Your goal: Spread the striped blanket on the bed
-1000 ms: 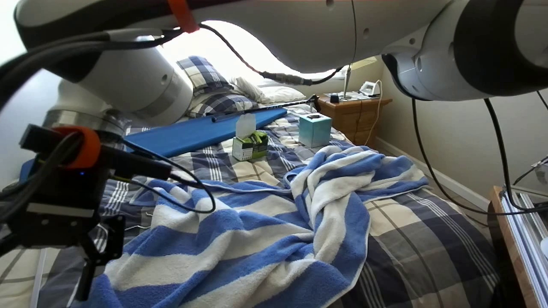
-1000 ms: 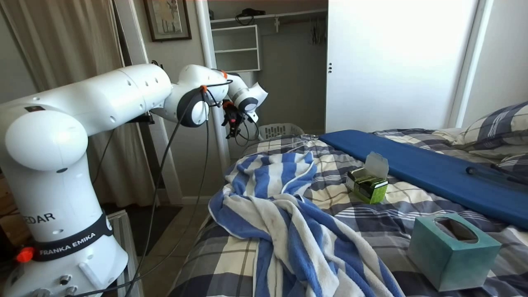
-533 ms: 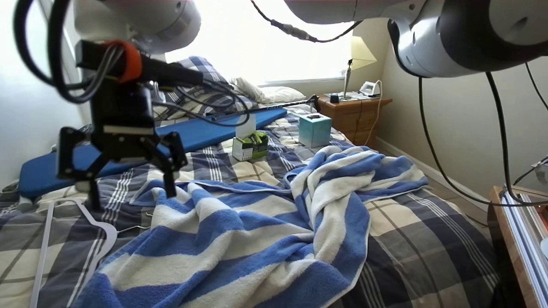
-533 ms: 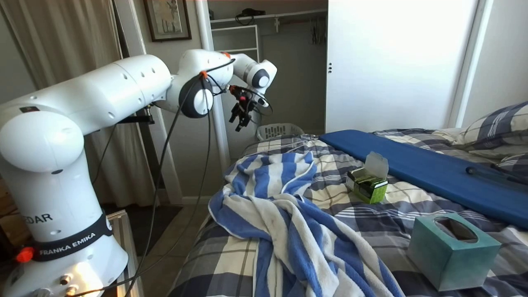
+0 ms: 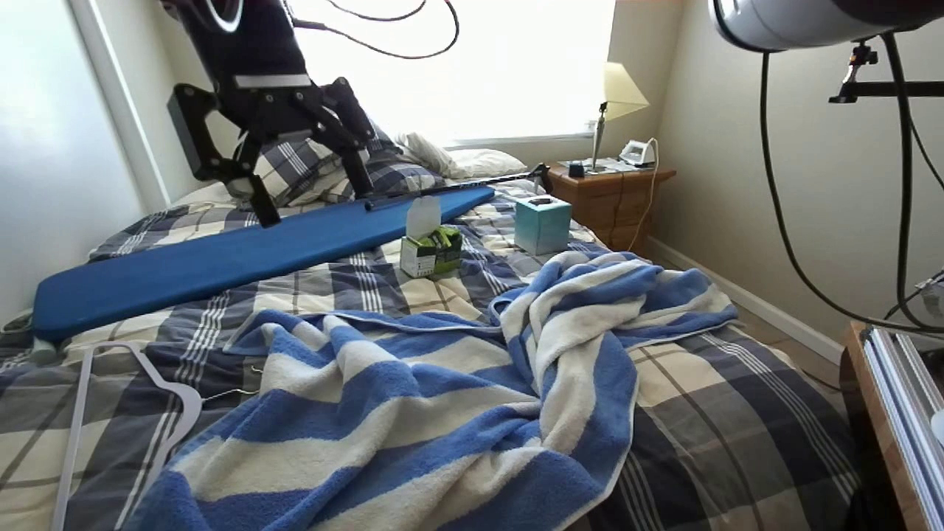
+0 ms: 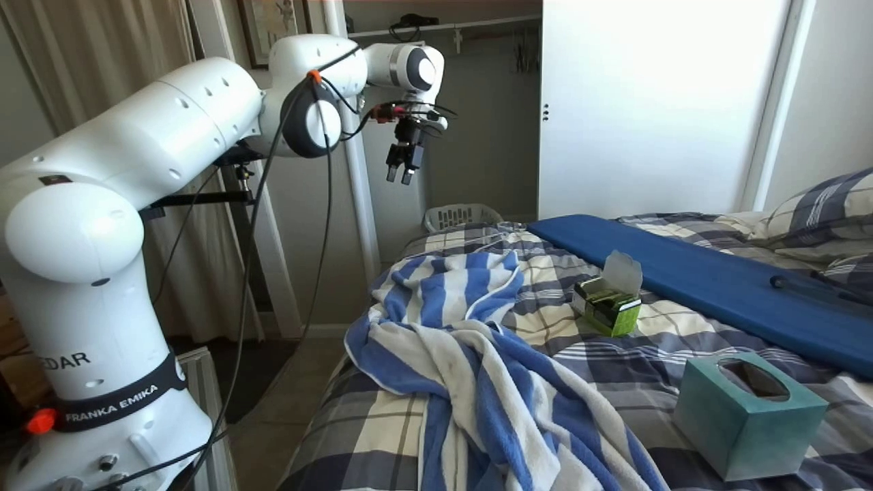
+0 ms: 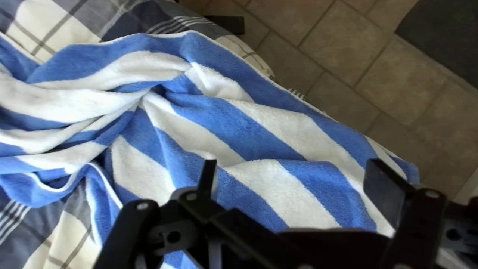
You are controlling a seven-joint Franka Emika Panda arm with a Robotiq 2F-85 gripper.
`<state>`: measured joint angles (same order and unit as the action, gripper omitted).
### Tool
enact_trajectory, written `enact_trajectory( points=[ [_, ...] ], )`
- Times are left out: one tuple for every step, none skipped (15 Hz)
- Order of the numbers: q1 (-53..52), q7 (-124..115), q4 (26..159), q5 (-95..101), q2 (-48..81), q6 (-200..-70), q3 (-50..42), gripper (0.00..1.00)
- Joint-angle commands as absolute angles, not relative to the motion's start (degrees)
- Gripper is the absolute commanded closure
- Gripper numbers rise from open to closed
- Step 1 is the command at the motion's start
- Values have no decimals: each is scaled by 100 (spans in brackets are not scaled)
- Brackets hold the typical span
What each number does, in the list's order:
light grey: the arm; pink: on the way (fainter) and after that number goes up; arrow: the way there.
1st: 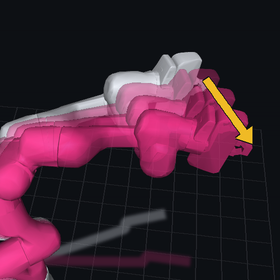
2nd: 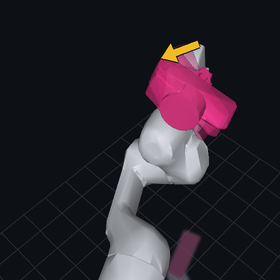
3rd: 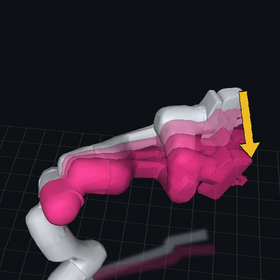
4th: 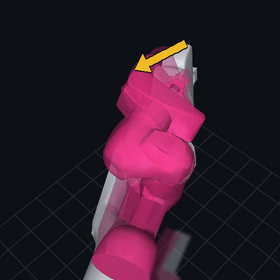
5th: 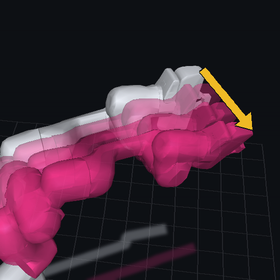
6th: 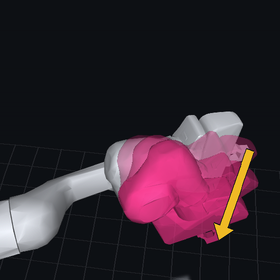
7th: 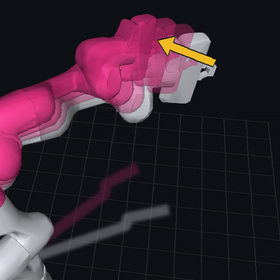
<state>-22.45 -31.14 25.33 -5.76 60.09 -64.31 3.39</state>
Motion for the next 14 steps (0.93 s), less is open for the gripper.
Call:
enact_trajectory(
  points=[
    [-2877,-3153,2723,126,5831,-6171,6,0],
    [-3048,-3212,2726,291,5842,-6090,-66,0],
    [-3223,-3268,2723,468,5861,-6021,-142,0],
    [-3391,-3348,2716,648,5881,-5999,-228,0],
    [-3556,-3421,2682,840,5911,-6025,-327,0],
    [-3297,-3286,2381,520,6070,-6010,-110,0],
    [-3436,-3326,2188,652,6188,-5914,-185,0],
    [-3524,-3352,2054,723,6269,-5848,-231,0],
    [-3564,-3365,2016,758,6294,-5827,-257,0],
    [-3565,-3367,2015,770,6295,-5826,-271,0],
    [-3546,-3367,2014,773,6296,-5825,-282,0],
    [-3525,-3368,2014,775,6296,-5825,-287,0],
    [-3510,-3368,2013,775,6296,-5825,-289,0],
    [-3504,-3368,2013,776,6296,-5825,-291,0]
  ],
)
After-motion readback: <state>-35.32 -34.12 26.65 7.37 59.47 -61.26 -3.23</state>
